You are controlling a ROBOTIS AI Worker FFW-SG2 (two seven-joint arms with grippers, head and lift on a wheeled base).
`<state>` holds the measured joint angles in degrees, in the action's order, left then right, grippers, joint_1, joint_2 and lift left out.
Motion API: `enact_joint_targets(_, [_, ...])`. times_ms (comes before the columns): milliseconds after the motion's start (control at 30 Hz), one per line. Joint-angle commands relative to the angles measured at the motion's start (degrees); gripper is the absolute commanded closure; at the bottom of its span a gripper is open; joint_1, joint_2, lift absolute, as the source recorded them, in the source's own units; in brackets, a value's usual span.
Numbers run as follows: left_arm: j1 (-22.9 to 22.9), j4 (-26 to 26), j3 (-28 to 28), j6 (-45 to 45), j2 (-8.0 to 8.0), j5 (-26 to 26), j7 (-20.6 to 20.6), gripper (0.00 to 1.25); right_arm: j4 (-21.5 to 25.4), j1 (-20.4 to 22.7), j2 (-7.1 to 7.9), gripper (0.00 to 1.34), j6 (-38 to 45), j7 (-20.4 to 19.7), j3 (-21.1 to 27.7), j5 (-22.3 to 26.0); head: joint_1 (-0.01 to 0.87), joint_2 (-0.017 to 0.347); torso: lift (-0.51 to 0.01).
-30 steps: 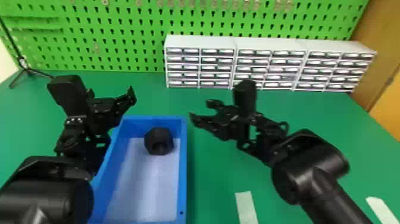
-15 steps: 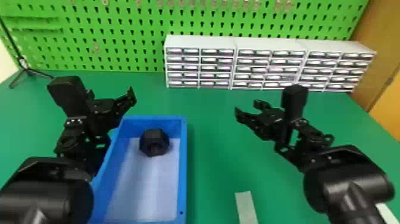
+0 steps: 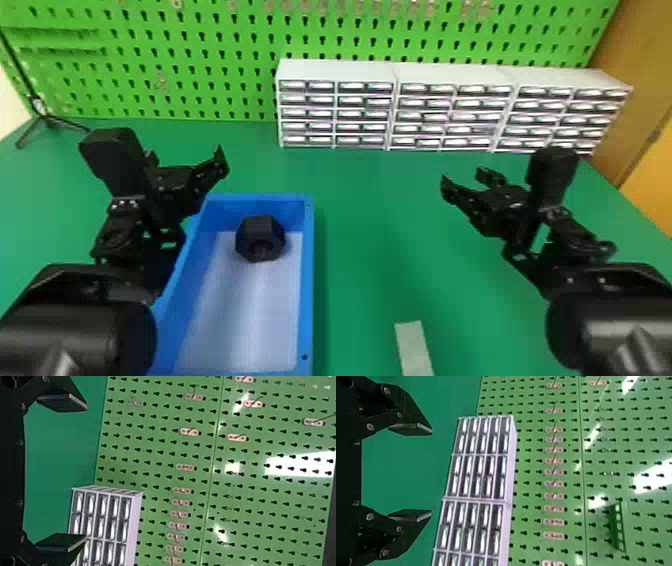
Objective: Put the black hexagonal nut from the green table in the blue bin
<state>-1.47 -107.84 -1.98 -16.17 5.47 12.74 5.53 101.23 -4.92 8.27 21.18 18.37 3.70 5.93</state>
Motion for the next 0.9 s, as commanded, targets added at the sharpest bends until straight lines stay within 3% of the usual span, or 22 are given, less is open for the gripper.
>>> enact_joint_targets(0, [0.15, 0.00, 0.22, 0.00, -0.02, 0.09, 0.01, 0.13, 1.08, 1.31, -1.06, 0.52, 0.00, 0.00, 3.07, -0.04, 0.692, 0.008, -0.097])
enact_joint_targets(533, [0.86, 0.00, 1.19, 0.44, -0.02, 0.62, 0.01, 0.13, 1.69, 4.04, -5.19, 0.52, -1.93, 0.00, 10.71, 3.39, 0.692, 0.008, -0.097])
enact_joint_targets(867, [1.21, 0.00, 2.24, 0.88, -0.02, 0.62, 0.01, 0.13, 1.69, 5.09, -5.19, 0.52, -3.16, 0.00, 12.82, 6.55, 0.692, 0.008, -0.097])
